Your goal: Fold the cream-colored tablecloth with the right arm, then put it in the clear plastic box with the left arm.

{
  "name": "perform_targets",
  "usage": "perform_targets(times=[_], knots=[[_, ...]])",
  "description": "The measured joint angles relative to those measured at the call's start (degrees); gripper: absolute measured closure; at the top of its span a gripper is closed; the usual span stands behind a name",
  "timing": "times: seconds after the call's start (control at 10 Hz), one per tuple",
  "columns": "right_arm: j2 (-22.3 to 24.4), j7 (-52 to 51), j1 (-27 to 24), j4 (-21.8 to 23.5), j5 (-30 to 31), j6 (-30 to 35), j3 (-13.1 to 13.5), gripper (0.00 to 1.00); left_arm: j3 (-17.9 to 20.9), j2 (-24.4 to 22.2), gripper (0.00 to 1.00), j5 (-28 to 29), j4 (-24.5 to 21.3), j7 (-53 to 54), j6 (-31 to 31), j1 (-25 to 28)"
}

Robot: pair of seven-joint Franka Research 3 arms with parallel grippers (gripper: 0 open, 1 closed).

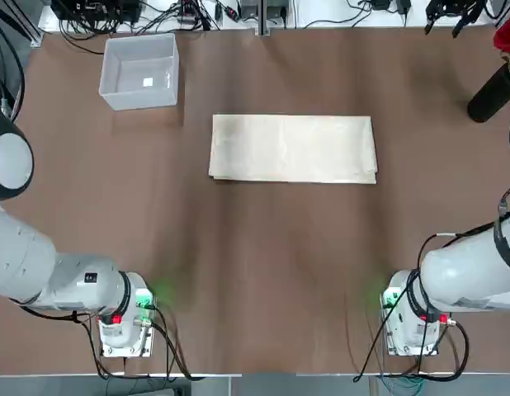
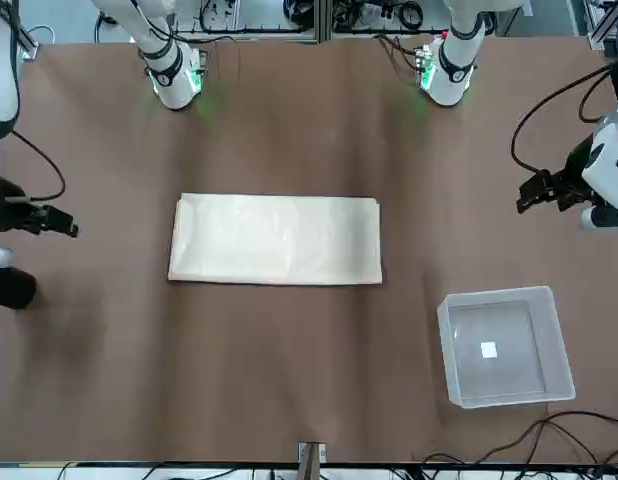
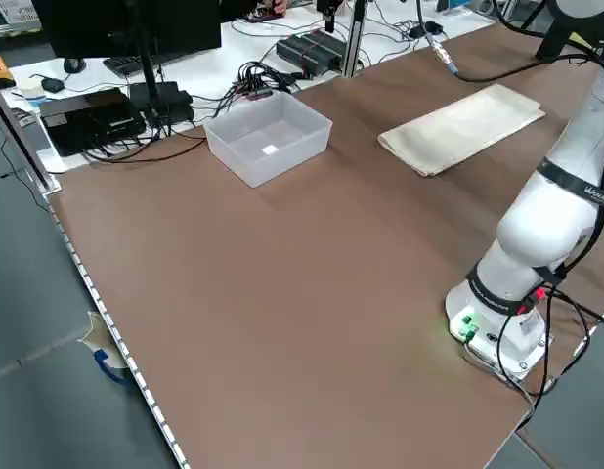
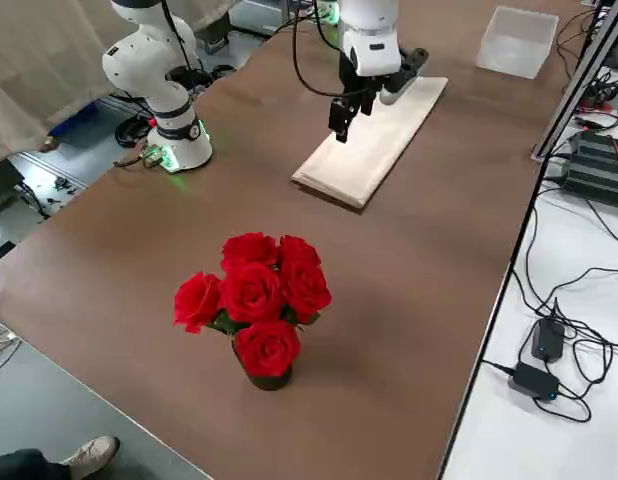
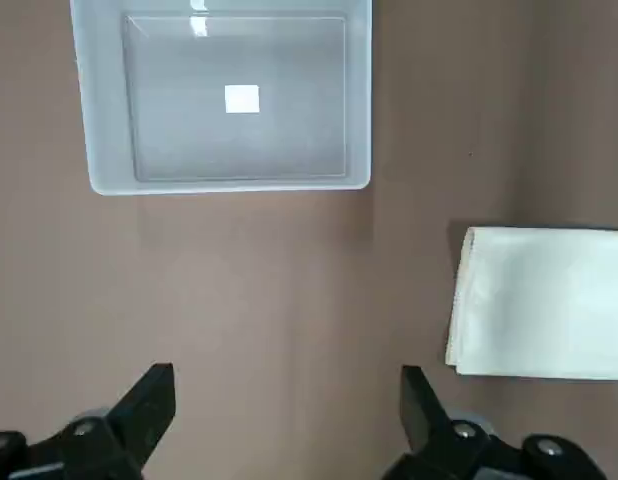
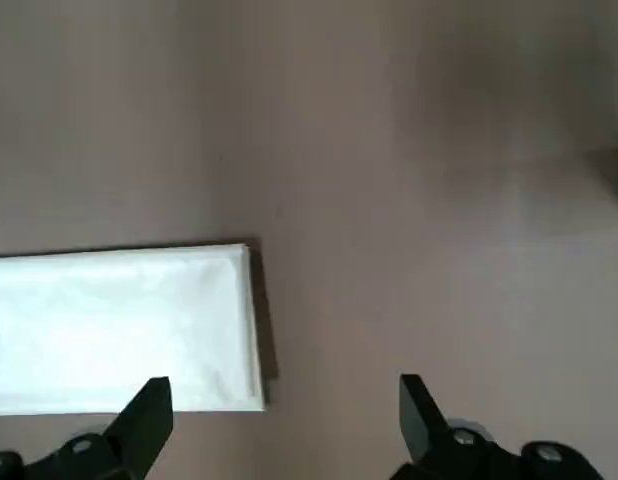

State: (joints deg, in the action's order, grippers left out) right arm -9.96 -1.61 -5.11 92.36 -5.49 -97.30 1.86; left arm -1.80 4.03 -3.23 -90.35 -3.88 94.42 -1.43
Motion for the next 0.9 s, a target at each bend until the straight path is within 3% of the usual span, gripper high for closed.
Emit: perform_targets(times=[0.9], knots=[[-2.85,-0.07,1.81,16.38,-4.76,-14.99,-0.62,0.0,-0.05,0.06,0.01,1.99,-0.04,5.05,0.17,-0.02]])
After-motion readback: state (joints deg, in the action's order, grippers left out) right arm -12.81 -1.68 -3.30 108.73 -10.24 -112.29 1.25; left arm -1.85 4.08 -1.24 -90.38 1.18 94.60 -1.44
